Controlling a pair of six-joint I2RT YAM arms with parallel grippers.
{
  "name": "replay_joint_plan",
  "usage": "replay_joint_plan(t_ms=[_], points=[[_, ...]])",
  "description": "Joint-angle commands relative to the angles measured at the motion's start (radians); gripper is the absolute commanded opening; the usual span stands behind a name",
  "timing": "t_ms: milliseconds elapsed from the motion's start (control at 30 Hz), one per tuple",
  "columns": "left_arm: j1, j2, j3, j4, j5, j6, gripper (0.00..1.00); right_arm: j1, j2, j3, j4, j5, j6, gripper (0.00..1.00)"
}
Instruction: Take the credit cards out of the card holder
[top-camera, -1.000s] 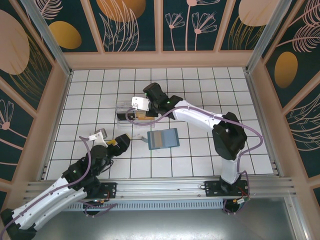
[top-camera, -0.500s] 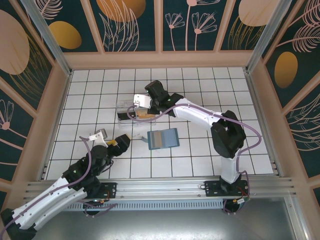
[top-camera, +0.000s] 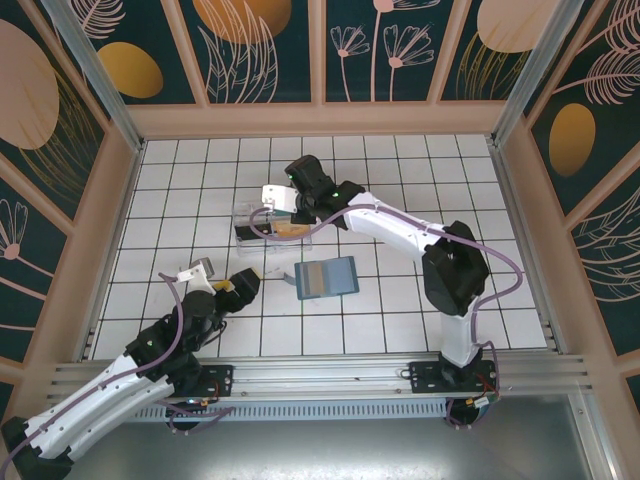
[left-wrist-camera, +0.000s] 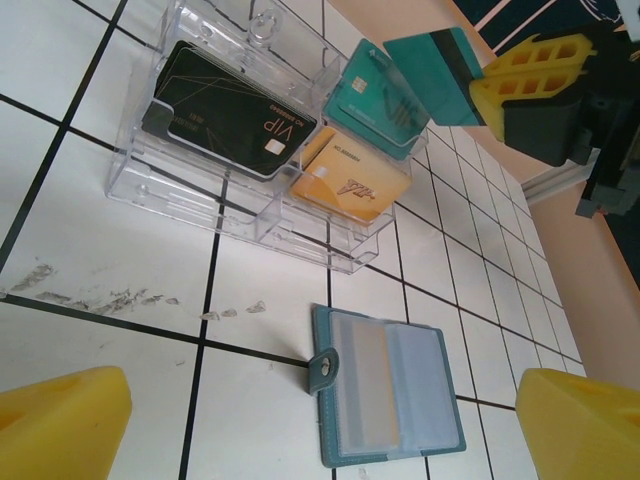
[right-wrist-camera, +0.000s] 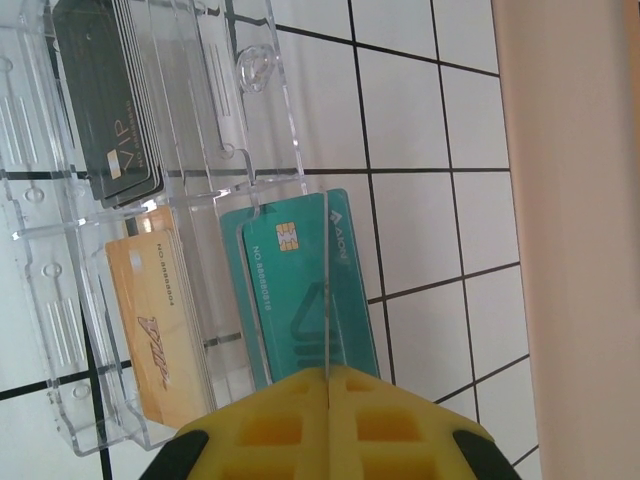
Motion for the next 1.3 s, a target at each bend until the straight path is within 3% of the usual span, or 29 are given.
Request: replay_joint_plan(t_ms=[0, 400, 533, 633, 733, 1000, 1067, 1200, 1233, 1267], points=[[0.004, -0.01, -0.006, -0.022, -0.011, -0.002, 0.99, -0.006, 0.039, 0.035, -0.044, -0.026, -0.021, 0.0], [0.004, -0.024, -0.012, -0.032, -0.019, -0.006, 0.99, -0.018, 0.068, 0.046, -0.048, -0.041, -0.012, 0.0], [0.004, -0.024, -0.013, -0.033, -0.019, -0.004, 0.99, -0.018, 0.078, 0.05, -0.032, -0.023, -0.004, 0.1], [0.004, -0.024, -0.014, -0.033, -0.019, -0.003, 0.99, -0.024, 0.089, 0.062, -0.021, -0.018, 0.004, 0.11], [0.004, -0.025, -0.014, -0.033, -0.016, -0.005, 0.99, -0.023, 0.105, 0.081, -0.011, -0.004, 0.015, 0.22], [0.004, -0.025, -0.015, -0.036, -0.023, -0.006, 0.99, -0.03, 0.121, 0.081, 0.108, 0.085, 0.026, 0.38], [0.004, -0.024, -0.017, -0.035, -0.024, -0.006, 0.99, -0.036, 0.123, 0.073, 0.151, 0.116, 0.035, 0.48], [0.004, -0.023, -0.017, -0.033, -0.024, -0.007, 0.99, -0.049, 0.122, 0.071, 0.17, 0.12, 0.051, 0.5], [0.004, -0.022, -0.017, -0.033, -0.025, -0.006, 0.98, -0.05, 0.117, 0.071, 0.169, 0.11, 0.056, 0.65], [0.005, -0.022, -0.017, -0.032, -0.025, -0.006, 0.99, -0.052, 0.111, 0.07, 0.17, 0.102, 0.063, 0.66]])
